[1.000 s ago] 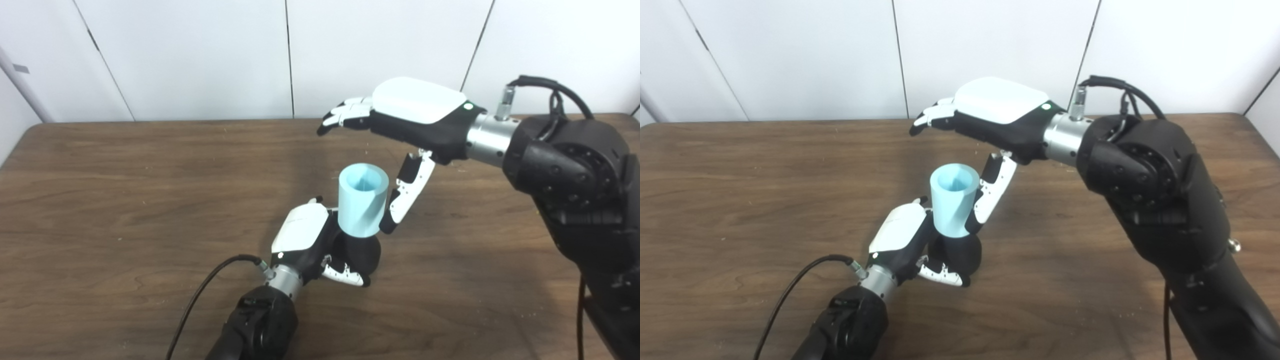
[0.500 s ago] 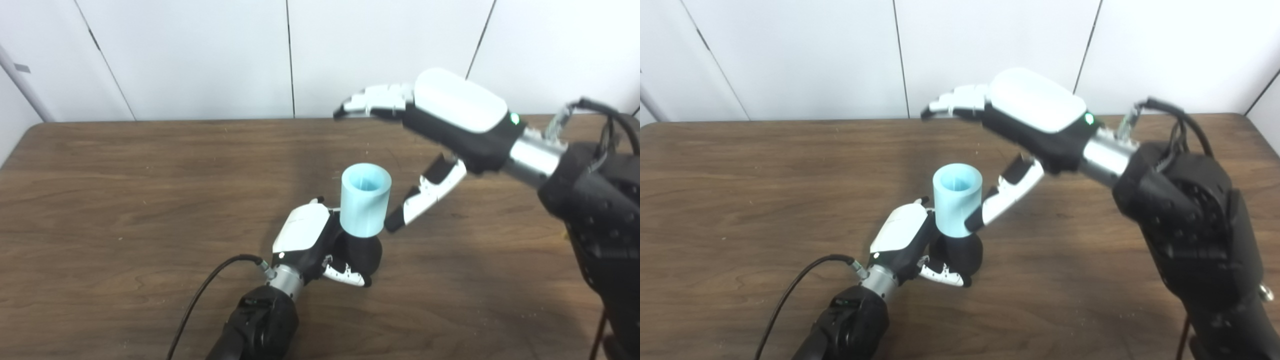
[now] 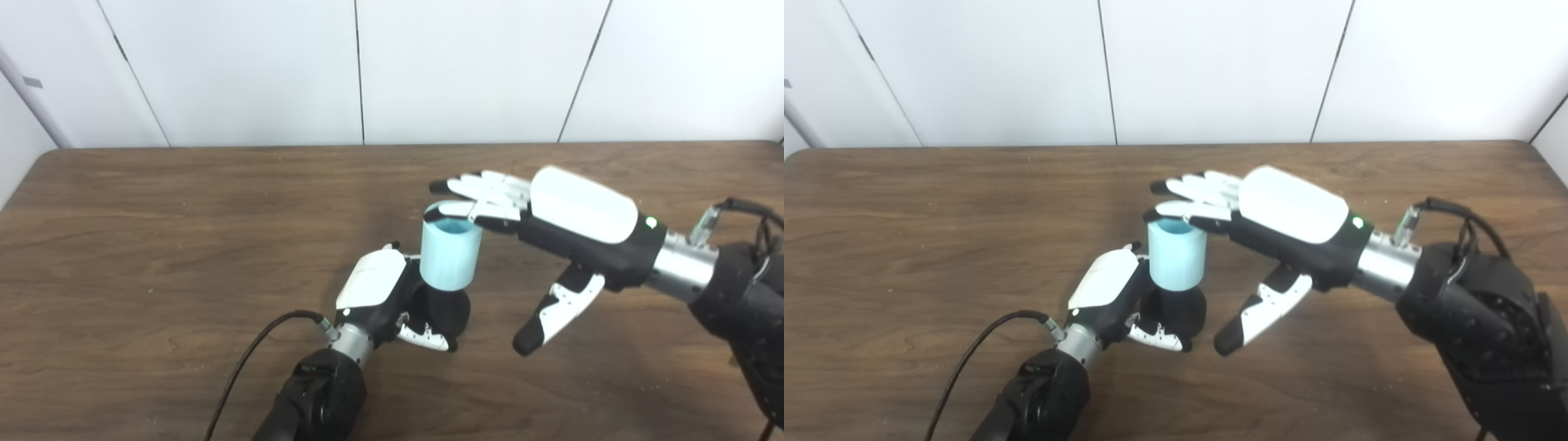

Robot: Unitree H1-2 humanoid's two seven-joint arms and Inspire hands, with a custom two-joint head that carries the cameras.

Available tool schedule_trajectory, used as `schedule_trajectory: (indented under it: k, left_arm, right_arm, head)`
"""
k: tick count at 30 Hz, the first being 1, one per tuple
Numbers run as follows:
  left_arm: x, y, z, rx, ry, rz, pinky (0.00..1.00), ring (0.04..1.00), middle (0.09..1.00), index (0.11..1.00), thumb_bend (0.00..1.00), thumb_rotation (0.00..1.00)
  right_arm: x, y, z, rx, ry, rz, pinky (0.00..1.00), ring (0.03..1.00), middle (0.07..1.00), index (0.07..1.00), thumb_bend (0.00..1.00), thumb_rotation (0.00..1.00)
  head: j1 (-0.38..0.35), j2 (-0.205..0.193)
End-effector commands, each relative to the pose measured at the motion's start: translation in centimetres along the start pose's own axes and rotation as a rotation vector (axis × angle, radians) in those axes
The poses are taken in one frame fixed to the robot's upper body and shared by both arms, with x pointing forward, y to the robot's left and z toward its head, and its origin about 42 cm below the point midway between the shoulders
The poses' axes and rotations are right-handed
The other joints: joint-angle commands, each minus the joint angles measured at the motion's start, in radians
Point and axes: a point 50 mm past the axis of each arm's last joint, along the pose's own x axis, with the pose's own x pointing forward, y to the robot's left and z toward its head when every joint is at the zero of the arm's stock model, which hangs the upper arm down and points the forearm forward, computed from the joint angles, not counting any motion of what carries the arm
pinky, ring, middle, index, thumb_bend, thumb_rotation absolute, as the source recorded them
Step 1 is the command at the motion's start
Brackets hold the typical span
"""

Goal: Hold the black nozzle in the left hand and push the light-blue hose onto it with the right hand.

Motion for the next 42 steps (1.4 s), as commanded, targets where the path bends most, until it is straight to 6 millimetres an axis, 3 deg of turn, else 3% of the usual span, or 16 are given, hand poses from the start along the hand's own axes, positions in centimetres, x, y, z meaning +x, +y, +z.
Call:
schedule_trajectory:
  k: [1, 13, 29, 41, 42]
  left_arm:
    - [-0.9, -2.9, -2.2, -0.005, 0.097, -0.164, 1.00, 0.801, 0.509, 0.483, 0.52, 0.00]
    - [-0.8, -3.1, -2.3, 0.001, 0.103, -0.176, 1.00, 0.804, 0.514, 0.480, 0.52, 0.00]
    - [-0.7, -2.8, -2.2, 0.011, 0.102, -0.184, 1.00, 0.922, 0.540, 0.468, 0.52, 0.00]
    - [-0.5, -2.7, -2.2, 0.011, 0.096, -0.183, 1.00, 0.883, 0.539, 0.468, 0.52, 0.00]
    - [-0.5, -2.7, -2.2, 0.010, 0.096, -0.183, 1.00, 0.848, 0.532, 0.471, 0.52, 0.00]
  right_arm:
    - [-0.1, -1.7, 0.4, -0.081, -0.041, -0.067, 1.00, 1.000, 1.000, 0.933, 0.72, 1.00]
    - [-0.2, -0.6, -0.2, -0.081, -0.023, -0.064, 1.00, 1.000, 1.000, 0.961, 0.72, 1.00]
    - [0.2, 0.6, -1.1, -0.032, -0.003, -0.050, 1.00, 1.000, 1.000, 0.963, 0.72, 1.00]
    - [0.6, 0.8, -0.3, -0.056, -0.030, -0.027, 1.00, 1.000, 1.000, 0.961, 0.71, 1.00]
    - [0.6, 0.7, -0.2, -0.058, -0.033, -0.026, 1.00, 1.000, 1.000, 0.961, 0.70, 1.00]
  head:
    - [0.001, 0.000]
    - [-0.001, 0.000]
    - [0.002, 0.000]
    - [-0.001, 0.006]
    - [-0.001, 0.006]
